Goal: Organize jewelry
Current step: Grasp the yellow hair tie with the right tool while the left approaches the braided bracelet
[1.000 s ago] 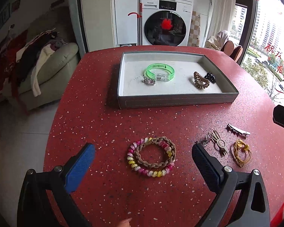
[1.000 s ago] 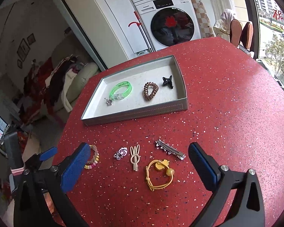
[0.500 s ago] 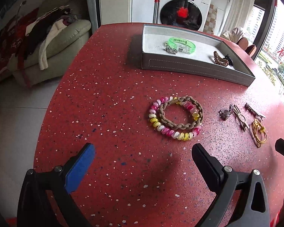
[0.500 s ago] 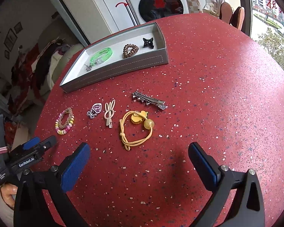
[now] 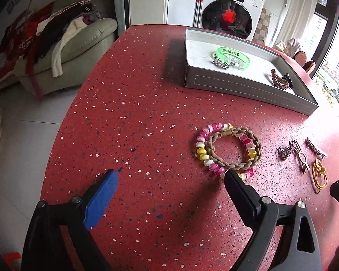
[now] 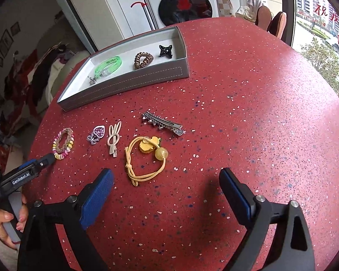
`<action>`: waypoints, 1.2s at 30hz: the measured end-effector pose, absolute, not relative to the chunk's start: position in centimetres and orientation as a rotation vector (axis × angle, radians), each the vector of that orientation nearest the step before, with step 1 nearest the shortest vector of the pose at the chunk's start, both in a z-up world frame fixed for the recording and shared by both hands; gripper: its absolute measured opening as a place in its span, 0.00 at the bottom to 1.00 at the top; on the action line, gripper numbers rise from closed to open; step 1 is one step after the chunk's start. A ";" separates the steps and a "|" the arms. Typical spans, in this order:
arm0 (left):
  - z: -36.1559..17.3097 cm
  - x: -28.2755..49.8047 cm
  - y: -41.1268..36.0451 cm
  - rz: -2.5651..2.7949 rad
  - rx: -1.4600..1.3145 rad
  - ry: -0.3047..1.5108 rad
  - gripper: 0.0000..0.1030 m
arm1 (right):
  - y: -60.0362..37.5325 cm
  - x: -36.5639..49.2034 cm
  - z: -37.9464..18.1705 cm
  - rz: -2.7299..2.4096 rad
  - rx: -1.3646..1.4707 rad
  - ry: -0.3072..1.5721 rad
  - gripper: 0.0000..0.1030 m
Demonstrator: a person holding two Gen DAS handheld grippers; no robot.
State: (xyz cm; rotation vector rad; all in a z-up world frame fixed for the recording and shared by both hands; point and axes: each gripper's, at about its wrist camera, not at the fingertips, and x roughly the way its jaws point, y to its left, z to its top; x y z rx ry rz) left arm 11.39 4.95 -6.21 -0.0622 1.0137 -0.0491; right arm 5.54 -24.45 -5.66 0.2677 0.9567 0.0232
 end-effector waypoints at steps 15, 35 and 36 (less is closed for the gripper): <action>-4.6 12.1 4.3 -0.054 -0.030 0.961 0.94 | -21.7 7.3 -6.2 -0.001 0.005 0.969 0.63; -4.8 12.7 -2.4 -0.246 0.142 0.954 0.60 | -21.6 6.9 -5.9 0.053 -0.004 0.947 0.14; -4.8 12.7 -2.4 -0.248 0.140 0.952 0.47 | -21.6 6.9 -5.9 0.053 -0.001 0.947 0.14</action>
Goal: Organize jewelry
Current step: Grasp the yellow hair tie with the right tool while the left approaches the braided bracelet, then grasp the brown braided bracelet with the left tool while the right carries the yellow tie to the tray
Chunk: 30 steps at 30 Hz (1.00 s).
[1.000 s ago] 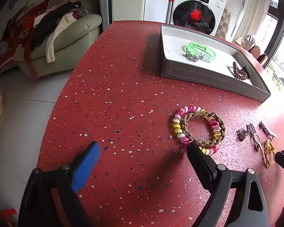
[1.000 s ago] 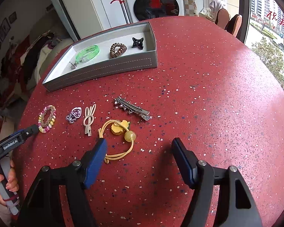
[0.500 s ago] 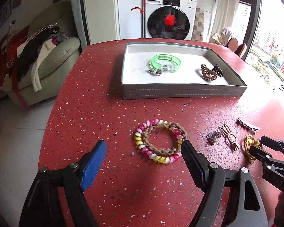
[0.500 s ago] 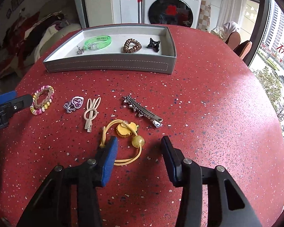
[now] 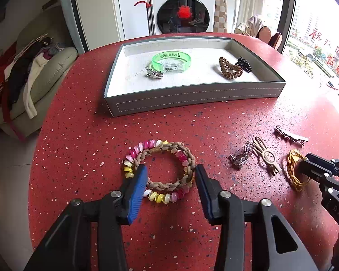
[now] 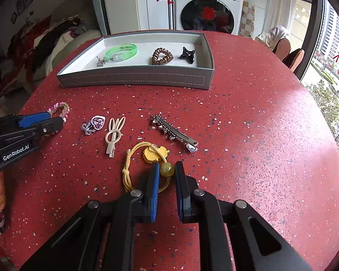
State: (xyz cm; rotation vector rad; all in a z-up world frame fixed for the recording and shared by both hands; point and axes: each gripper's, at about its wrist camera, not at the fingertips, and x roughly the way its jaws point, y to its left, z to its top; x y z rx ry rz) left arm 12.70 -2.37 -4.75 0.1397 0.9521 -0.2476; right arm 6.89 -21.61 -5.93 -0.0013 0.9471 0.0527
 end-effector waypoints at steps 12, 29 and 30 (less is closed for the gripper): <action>-2.9 12.3 0.0 -0.300 -0.009 0.923 0.25 | -22.2 6.5 -4.5 0.081 0.074 0.914 0.14; 1.3 11.9 2.5 -0.338 -0.118 0.861 0.24 | -22.7 7.2 -0.7 0.156 0.184 0.842 0.14; 1.6 12.0 2.4 -0.339 -0.118 0.857 0.24 | -22.7 7.4 -0.4 0.161 0.188 0.838 0.14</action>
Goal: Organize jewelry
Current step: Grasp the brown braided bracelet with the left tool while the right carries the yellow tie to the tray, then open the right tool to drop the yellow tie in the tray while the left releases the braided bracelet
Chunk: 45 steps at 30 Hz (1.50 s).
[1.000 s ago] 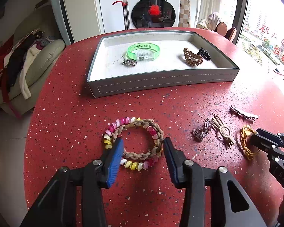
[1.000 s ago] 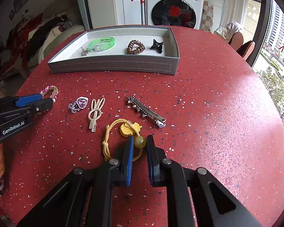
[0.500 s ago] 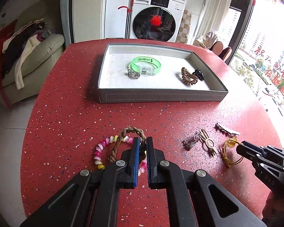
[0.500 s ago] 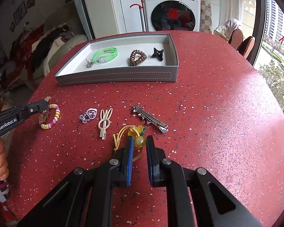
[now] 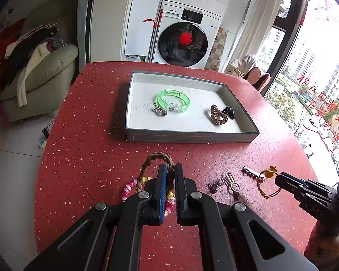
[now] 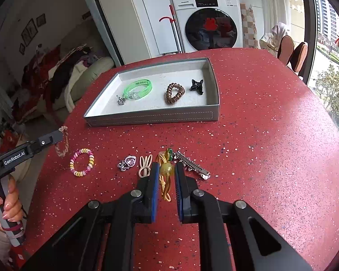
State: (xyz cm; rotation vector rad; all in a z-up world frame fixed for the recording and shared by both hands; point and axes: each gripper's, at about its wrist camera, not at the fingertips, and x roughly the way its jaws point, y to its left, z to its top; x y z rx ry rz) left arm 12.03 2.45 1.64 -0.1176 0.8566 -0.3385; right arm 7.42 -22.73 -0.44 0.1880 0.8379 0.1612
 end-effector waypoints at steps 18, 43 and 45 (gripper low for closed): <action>6.6 19.5 -0.2 -0.365 -0.089 0.791 0.25 | -21.7 17.6 5.0 0.242 0.179 0.790 0.14; -2.6 27.2 -4.8 -0.323 0.072 0.957 0.25 | -21.0 27.4 -4.2 0.223 0.269 0.976 0.14; -3.1 27.5 -5.1 -0.312 0.087 0.960 0.25 | -21.4 27.5 -4.3 0.201 0.258 0.975 0.14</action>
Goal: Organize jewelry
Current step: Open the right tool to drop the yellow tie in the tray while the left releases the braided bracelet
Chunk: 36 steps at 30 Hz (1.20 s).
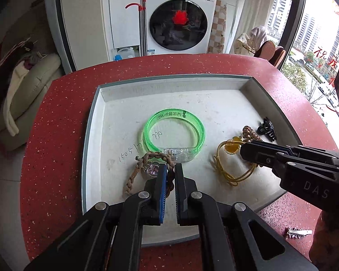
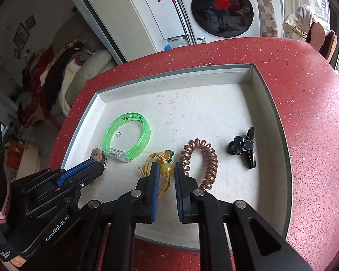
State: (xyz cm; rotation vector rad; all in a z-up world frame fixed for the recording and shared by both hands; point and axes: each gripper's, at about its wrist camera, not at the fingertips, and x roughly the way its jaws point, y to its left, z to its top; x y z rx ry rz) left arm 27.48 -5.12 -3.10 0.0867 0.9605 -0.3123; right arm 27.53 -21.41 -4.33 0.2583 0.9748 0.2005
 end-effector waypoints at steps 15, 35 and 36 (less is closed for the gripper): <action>-4.4 27.2 -6.5 -0.236 0.202 0.939 0.25 | -21.7 27.2 -4.3 0.172 0.233 0.966 0.25; -2.6 26.4 -5.1 -0.268 0.099 0.898 0.25 | -24.1 22.9 -1.3 0.160 0.345 0.859 0.57; -2.4 26.2 -5.0 -0.272 0.092 0.890 0.25 | -24.1 22.8 -1.3 0.160 0.347 0.858 0.57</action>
